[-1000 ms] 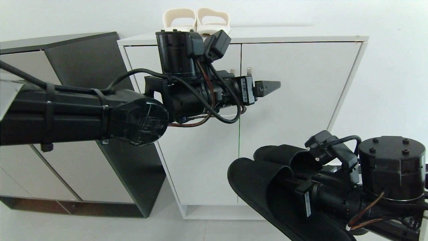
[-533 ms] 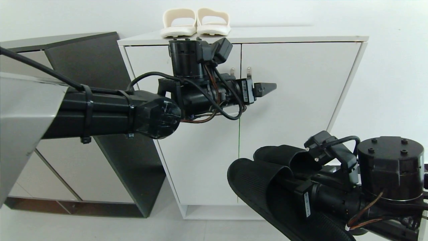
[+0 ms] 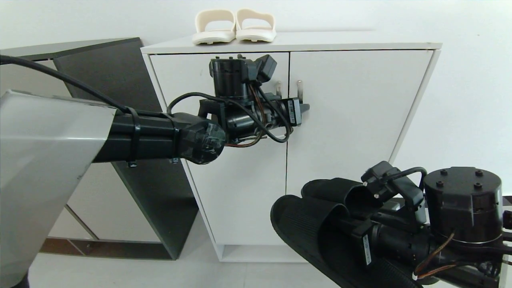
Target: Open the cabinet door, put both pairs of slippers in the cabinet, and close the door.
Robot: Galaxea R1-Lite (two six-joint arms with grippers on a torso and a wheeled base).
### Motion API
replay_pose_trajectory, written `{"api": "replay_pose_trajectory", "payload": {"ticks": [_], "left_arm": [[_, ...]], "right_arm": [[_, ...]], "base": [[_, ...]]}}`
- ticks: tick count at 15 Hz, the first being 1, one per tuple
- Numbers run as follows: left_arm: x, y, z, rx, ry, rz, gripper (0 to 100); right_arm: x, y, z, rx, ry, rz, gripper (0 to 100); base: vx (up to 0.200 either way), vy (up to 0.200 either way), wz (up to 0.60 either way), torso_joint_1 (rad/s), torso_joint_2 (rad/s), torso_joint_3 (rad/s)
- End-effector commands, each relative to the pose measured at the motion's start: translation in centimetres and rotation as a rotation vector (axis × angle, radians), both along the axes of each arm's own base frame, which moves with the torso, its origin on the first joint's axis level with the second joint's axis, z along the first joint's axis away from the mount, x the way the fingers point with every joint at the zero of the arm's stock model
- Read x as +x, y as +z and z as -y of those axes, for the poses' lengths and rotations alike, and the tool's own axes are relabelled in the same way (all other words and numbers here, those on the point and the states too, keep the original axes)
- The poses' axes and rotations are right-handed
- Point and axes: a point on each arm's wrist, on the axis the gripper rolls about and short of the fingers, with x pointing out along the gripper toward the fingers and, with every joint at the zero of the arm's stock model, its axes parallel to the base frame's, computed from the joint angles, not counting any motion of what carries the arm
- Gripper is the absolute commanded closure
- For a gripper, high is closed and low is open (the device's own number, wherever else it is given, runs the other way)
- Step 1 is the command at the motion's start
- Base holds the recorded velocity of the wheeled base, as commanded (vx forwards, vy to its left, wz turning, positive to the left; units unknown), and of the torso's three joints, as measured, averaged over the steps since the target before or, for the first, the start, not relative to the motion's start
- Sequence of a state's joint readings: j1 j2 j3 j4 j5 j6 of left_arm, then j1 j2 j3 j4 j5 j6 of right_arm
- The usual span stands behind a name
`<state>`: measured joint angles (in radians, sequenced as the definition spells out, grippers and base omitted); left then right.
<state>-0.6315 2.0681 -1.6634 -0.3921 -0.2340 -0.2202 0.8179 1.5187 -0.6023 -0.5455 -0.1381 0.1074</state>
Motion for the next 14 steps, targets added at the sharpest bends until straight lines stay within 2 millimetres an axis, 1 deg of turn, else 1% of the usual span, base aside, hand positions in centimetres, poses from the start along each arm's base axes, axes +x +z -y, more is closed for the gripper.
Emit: {"api": "replay_pose_trajectory", "payload": {"ticks": [1, 2, 3, 5, 8, 10, 11, 12, 13, 14], "left_arm": [[-2.0, 0.7, 0.2, 0.001, -0.021, 0.002, 100], [-3.8, 1.0, 0.3, 0.007, -0.044, -0.003, 100], [-5.2, 1.3, 0.3, 0.008, -0.066, -0.006, 100], [-7.1, 1.2, 0.2, 0.019, -0.095, -0.019, 100], [-8.4, 0.8, -0.8, 0.035, -0.095, -0.04, 100], [-10.6, 0.0, -1.3, 0.035, -0.089, -0.036, 100], [-11.3, -0.1, -1.5, 0.022, -0.076, -0.021, 100], [-12.4, 0.0, -2.4, -0.006, -0.067, 0.005, 100], [-12.9, 0.2, -2.9, -0.013, -0.067, 0.003, 100], [-12.6, 0.0, -3.2, -0.024, -0.055, -0.022, 100]], "right_arm": [[-0.3, -0.3, 0.2, -0.009, 0.03, -0.006, 100], [-0.7, -0.5, 0.4, -0.007, 0.077, -0.021, 100], [-1.2, -0.7, 0.8, -0.003, 0.122, -0.031, 100], [-1.8, -0.9, 1.3, -0.022, 0.193, -0.022, 100], [-2.4, -1.0, 1.8, -0.039, 0.209, -0.008, 100], [-2.7, -1.3, 2.1, -0.069, 0.239, 0.005, 100], [-2.8, -1.4, 2.1, -0.079, 0.246, 0.007, 100], [-2.9, -1.5, 2.1, -0.082, 0.251, 0.005, 100], [-3.0, -1.6, 2.1, -0.083, 0.254, 0.004, 100], [-3.0, -1.6, 2.0, -0.084, 0.256, 0.003, 100]], "base": [[0.0, 0.0, 0.0, 0.0, 0.0, 0.0], [0.0, 0.0, 0.0, 0.0, 0.0, 0.0], [0.0, 0.0, 0.0, 0.0, 0.0, 0.0], [0.0, 0.0, 0.0, 0.0, 0.0, 0.0], [0.0, 0.0, 0.0, 0.0, 0.0, 0.0], [0.0, 0.0, 0.0, 0.0, 0.0, 0.0], [0.0, 0.0, 0.0, 0.0, 0.0, 0.0], [0.0, 0.0, 0.0, 0.0, 0.0, 0.0], [0.0, 0.0, 0.0, 0.0, 0.0, 0.0], [0.0, 0.0, 0.0, 0.0, 0.0, 0.0]]}}
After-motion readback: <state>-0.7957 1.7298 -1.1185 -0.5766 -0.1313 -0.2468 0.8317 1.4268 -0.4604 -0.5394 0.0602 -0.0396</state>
